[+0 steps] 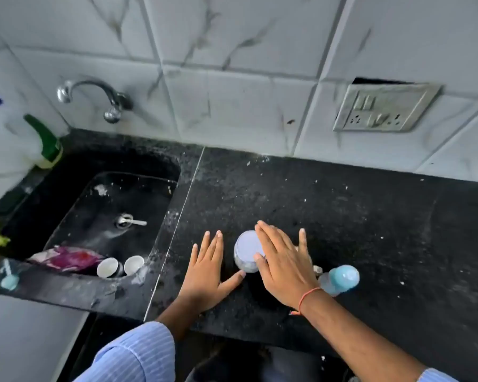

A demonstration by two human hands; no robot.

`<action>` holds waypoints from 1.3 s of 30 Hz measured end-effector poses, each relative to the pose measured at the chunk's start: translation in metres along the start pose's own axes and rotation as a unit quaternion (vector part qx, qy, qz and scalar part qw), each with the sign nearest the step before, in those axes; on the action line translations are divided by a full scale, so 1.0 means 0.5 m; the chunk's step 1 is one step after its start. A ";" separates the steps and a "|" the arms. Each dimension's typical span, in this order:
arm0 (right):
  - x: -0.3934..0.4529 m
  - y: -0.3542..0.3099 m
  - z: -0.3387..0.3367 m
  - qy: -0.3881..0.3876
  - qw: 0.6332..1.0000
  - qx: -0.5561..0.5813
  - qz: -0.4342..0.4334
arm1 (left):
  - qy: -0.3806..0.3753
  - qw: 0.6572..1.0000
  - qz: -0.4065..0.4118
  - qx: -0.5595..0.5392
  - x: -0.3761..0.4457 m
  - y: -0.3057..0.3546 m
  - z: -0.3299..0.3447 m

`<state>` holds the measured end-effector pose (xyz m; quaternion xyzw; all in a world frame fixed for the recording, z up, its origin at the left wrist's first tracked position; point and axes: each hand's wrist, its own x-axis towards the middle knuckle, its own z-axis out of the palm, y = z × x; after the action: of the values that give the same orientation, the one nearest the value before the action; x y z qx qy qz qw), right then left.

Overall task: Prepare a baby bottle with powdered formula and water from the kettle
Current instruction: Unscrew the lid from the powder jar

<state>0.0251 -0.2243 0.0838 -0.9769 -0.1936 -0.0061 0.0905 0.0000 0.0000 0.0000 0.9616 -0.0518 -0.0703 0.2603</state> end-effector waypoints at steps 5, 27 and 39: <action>0.045 -0.017 0.023 -0.015 0.999 -0.021 0.023 | 0.029 0.995 0.004 -0.091 0.046 -0.008 0.044; -0.019 -0.034 0.065 0.047 0.996 -0.070 -0.010 | 0.179 0.967 0.096 -0.157 0.013 -0.015 0.143; -0.054 -0.061 0.025 -0.008 0.996 -0.082 -0.025 | 0.167 0.974 0.079 -0.132 -0.043 0.004 0.141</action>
<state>-0.0117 -0.2044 0.0758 -0.9759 -0.2177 -0.0163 0.0080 -0.0327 -0.0338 -0.0571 0.9096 -0.0737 0.1055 0.3950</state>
